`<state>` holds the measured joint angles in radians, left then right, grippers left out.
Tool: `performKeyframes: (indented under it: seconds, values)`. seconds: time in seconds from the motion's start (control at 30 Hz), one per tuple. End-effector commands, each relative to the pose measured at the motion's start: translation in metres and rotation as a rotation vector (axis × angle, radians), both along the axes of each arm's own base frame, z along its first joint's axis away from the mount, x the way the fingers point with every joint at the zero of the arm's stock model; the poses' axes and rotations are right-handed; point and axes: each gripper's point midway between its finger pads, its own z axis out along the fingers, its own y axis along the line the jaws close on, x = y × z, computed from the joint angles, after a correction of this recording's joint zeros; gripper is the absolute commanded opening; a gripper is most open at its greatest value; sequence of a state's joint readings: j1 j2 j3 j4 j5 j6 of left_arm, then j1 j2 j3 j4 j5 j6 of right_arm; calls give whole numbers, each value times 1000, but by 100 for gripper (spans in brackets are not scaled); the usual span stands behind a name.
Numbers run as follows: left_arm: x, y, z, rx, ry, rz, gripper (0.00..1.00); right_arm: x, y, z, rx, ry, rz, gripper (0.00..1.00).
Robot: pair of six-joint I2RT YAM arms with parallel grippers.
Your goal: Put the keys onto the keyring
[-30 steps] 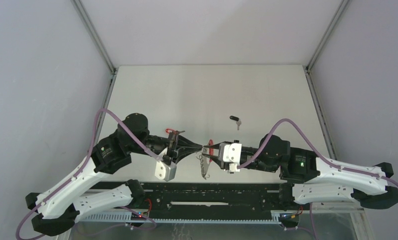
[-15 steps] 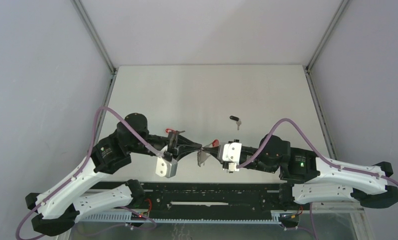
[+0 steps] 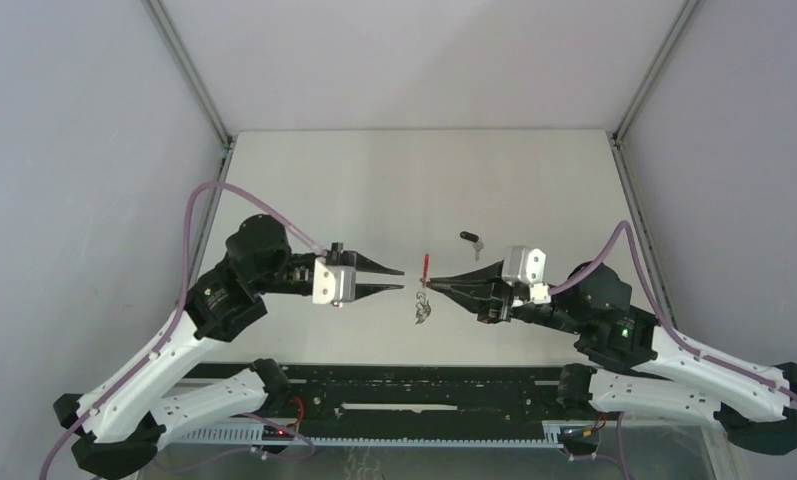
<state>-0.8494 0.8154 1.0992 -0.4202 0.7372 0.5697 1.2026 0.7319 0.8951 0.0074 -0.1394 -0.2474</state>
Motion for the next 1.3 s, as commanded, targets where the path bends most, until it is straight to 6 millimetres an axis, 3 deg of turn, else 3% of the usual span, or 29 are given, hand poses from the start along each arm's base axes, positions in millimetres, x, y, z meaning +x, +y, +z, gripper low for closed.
performKeyframes:
  seconds: [0.0,0.1,0.47,1.1,1.27]
  values:
    - [-10,-5,25,-68,150,-52,25,-21,0,35,176,43,132,0]
    - [-24,-7,28,-80,218,-124,23,-23,2,35,195,52,154,0]
    - [-41,-7,43,-101,282,-220,20,-22,7,33,191,56,163,0]
    - [-33,-11,44,-123,292,-188,24,-23,11,27,170,67,189,0]
    - [-34,-11,41,-118,295,-189,15,-22,11,28,175,69,187,0]
